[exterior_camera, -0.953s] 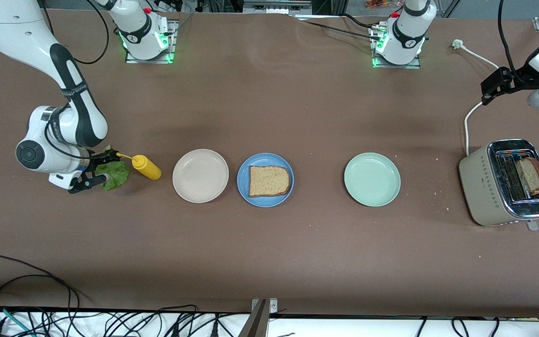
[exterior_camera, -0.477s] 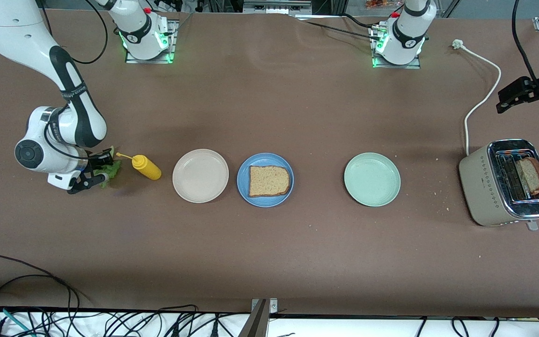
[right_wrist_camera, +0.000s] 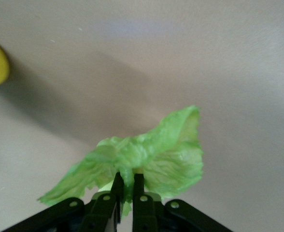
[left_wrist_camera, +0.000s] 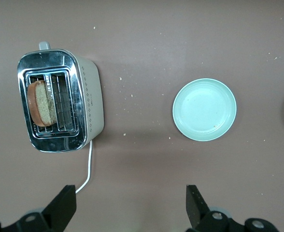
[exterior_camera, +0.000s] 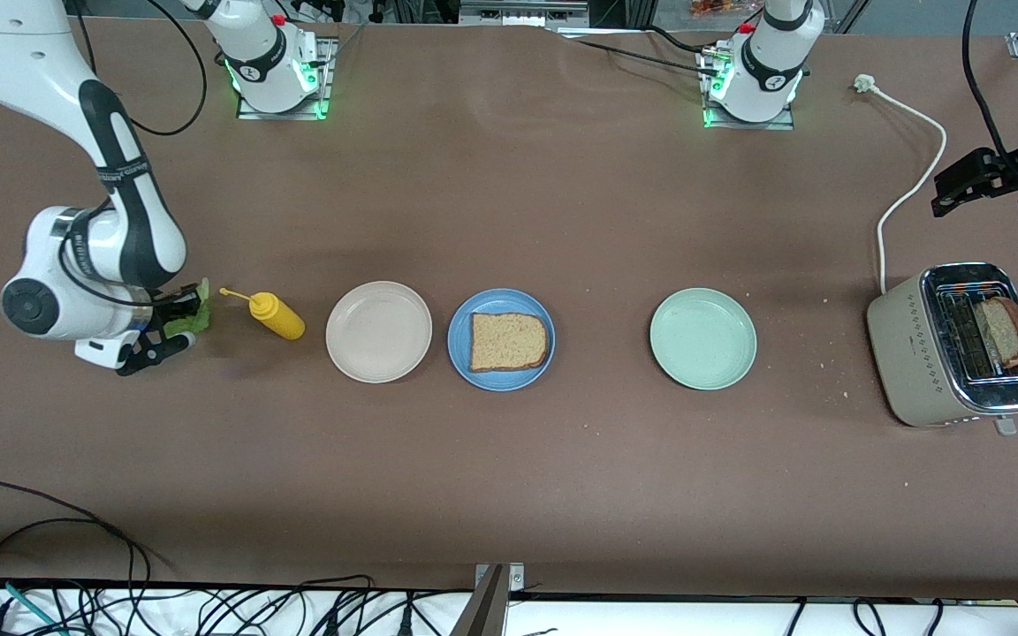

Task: Make sandwich in blue plate with both arms
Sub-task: 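Lift the lettuce and lower it onto the bread on the blue plate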

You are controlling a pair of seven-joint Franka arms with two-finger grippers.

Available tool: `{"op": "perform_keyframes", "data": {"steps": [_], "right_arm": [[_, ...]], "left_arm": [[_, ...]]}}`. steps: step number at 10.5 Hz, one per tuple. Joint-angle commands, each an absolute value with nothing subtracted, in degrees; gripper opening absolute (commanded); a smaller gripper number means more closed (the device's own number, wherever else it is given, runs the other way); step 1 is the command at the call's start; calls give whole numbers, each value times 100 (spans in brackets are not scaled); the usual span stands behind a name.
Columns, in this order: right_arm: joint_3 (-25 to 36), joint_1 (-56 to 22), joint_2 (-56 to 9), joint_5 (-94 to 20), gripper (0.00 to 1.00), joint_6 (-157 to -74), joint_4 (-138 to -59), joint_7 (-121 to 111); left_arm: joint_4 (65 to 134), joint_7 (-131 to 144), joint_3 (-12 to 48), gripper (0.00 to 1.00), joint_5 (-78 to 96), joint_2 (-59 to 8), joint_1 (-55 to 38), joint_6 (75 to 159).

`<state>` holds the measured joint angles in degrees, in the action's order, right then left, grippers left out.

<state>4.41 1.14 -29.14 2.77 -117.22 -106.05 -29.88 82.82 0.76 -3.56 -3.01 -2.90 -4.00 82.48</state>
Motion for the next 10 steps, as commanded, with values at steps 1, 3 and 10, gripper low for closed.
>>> {"op": "perform_keyframes", "data": {"steps": [1,3,10], "right_arm": [[404,-69,-2927,237,4,-10226,-9434,-2988],[404,-227,-2927,220,4,-9172,-8661,-2797],[395,-2220,-3014,-658,4,-8391,-7928,540]], "left_arm": [[8068,9,-404,100,-176,-378,-405,8095],[8077,9,-404,100,-176,-378,-413,8104],[8077,9,-413,100,-176,-387,-387,8095]]}}
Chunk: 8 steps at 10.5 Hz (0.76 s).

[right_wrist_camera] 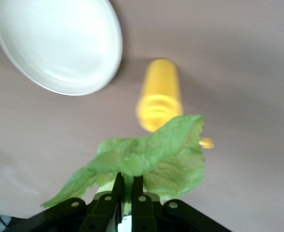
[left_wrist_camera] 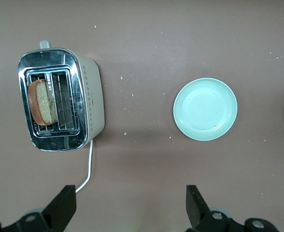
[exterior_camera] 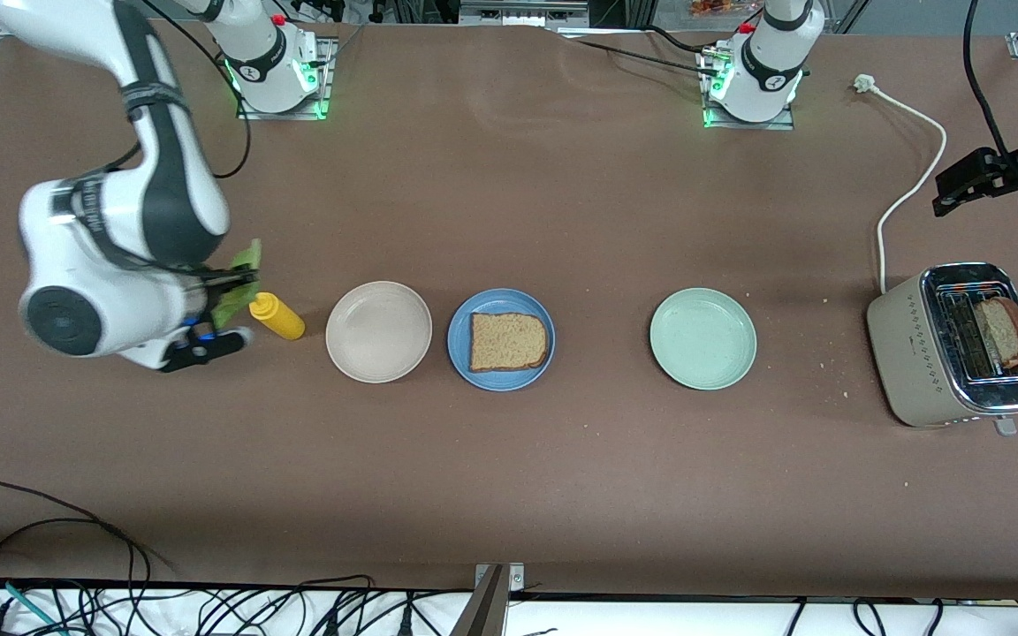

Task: Make sandwich in blue plate with both arms
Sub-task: 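Lift the lettuce and lower it onto the bread on the blue plate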

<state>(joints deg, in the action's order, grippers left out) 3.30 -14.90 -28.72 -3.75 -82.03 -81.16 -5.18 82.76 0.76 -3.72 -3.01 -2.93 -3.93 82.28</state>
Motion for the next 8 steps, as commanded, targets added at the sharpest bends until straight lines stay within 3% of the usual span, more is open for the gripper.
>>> {"op": "perform_keyframes", "data": {"steps": [1,3,8], "right_arm": [[396,-2580,-3093,-685,5,-8733,-7919,945],[396,-3083,-3365,-755,7,-9523,-7910,1099],[-298,-3217,-4332,-1292,7,-11739,-7849,1090]], "left_arm": [[8077,9,-404,100,-176,-387,-404,8095],[8077,9,-404,100,-176,-387,-378,8095],[8077,9,-413,100,-176,-387,-387,8095]]}}
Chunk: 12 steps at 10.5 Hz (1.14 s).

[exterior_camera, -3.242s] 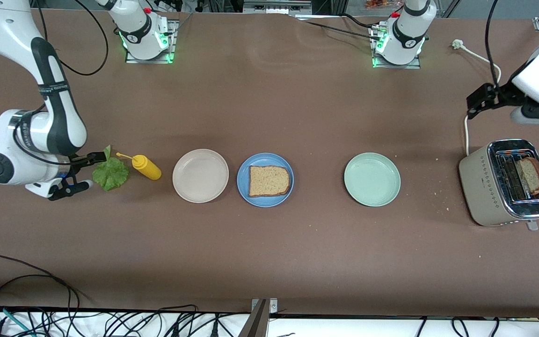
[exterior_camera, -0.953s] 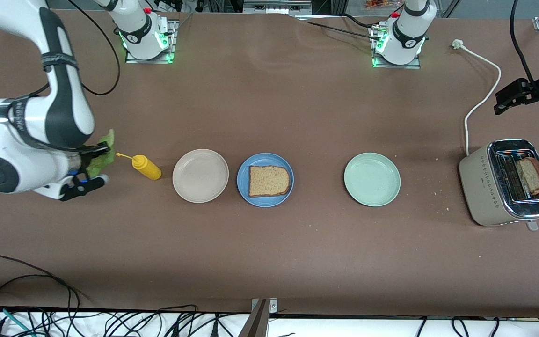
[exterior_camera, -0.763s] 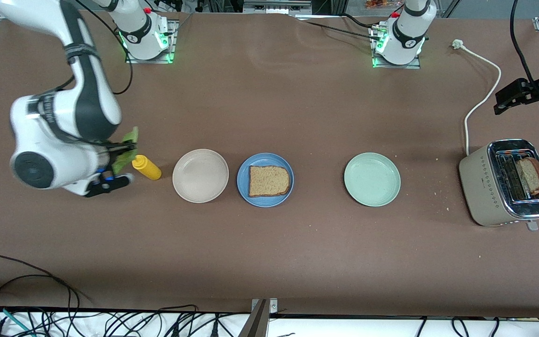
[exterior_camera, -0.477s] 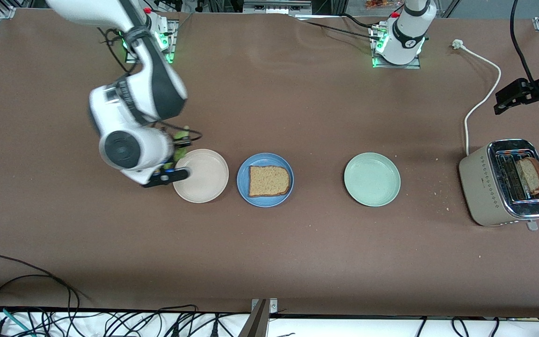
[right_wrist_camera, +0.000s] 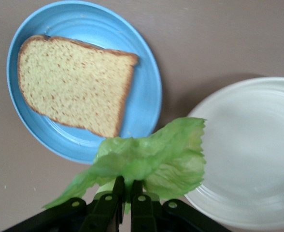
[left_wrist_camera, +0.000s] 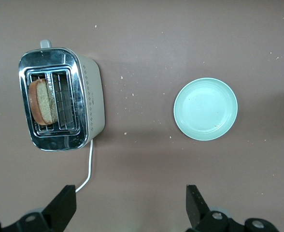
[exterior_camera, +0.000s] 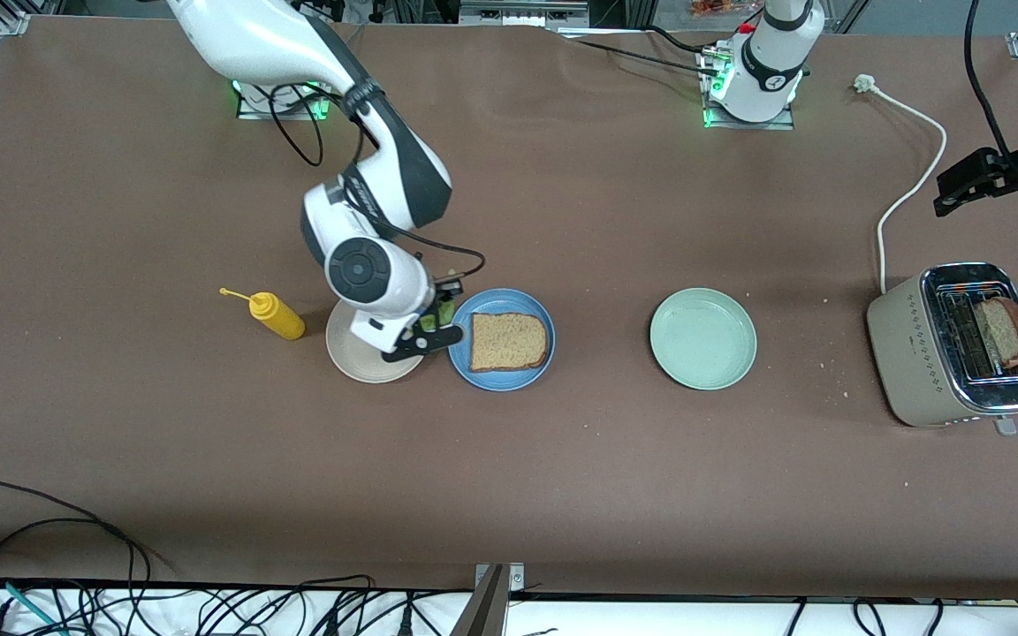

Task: Make sandwich in blue plate with both arms
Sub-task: 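Lift the lettuce and lower it onto the bread on the blue plate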

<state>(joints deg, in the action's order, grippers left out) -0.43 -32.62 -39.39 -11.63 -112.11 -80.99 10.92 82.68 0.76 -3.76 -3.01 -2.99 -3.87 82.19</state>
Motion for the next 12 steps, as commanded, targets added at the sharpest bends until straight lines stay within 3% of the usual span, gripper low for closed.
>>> {"op": "perform_keyframes", "data": {"steps": [1,4,6,10,12], "right_arm": [[-464,-3234,-4464,-1283,7,-12081,-7849,1090],[-510,-3444,-4719,-1283,8,-12742,-7849,1064],[-475,-3516,-4720,-1222,100,-12771,-7849,1029],[-422,-3463,-4527,-1099,100,-12553,-7735,976],[-168,-3410,-4325,-1028,100,-11388,-7263,949]], "left_arm": [[8077,9,-404,100,-176,-387,-378,8095],[8077,9,-413,100,-176,-387,-369,8095],[8077,0,-413,100,-176,-387,-369,8095],[8077,9,-413,100,-176,-396,-369,8095],[8077,9,-413,100,-176,-396,-369,8095]]}}
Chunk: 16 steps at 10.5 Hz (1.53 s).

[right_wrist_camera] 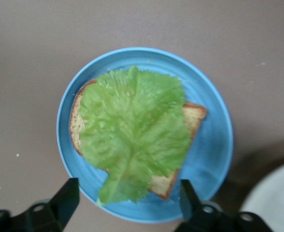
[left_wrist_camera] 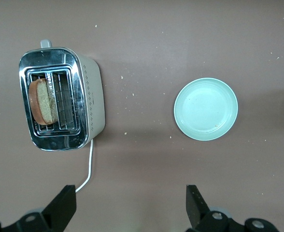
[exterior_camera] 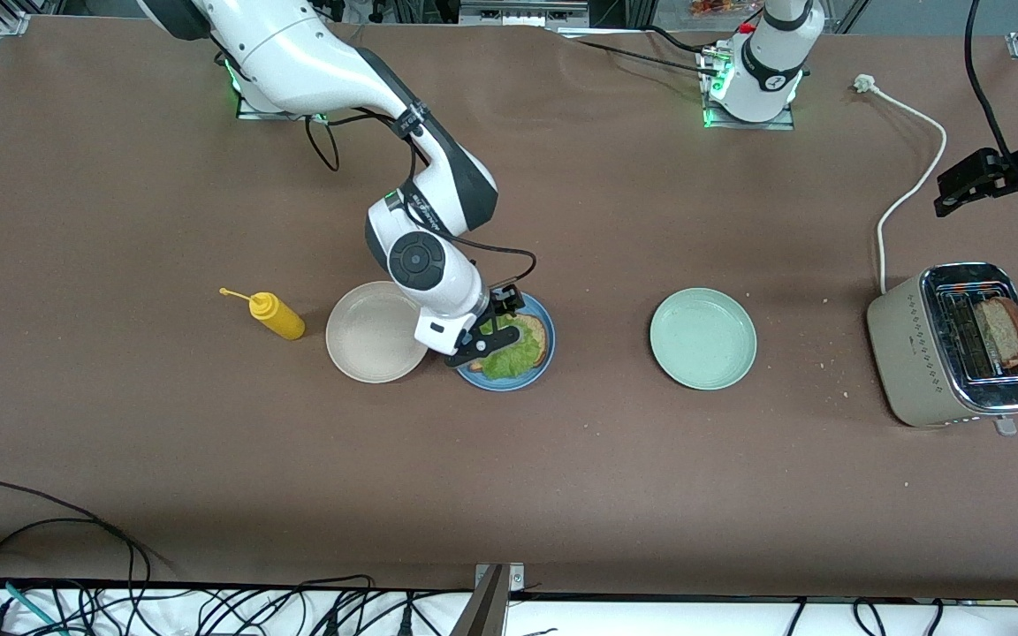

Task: Make sandwich in blue plate with both arms
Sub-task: 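Open the right gripper and draw it back from the plate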

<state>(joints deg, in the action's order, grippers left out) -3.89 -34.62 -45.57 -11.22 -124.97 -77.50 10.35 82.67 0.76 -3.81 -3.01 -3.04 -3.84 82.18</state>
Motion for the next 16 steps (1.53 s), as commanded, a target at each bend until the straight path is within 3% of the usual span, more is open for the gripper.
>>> {"op": "perform_keyframes", "data": {"steps": [1,2,7,11,13,16], "right_arm": [[-63,-3332,-4202,-1037,100,-10834,-7121,836],[-35,-3235,-4045,-1002,100,-10558,-7119,791],[1570,-3217,-3070,-844,100,-8518,-7530,-420],[2712,-3217,-2005,-835,100,-8604,-8988,-2226],[3337,-3217,-1881,-896,100,-9041,-9533,-3623],[3665,-2982,-1890,-1132,100,-9769,-10175,-5074]], "left_arm": [[8077,9,-413,100,-176,-396,-369,8095],[8077,9,-413,100,-176,-396,-369,8095],[8077,9,-413,100,-176,-396,-369,8095],[8077,9,-413,100,-176,-396,-369,8095],[8077,9,-413,100,-176,-396,-369,8095],[8077,9,-413,100,-176,-396,-369,8095]]}}
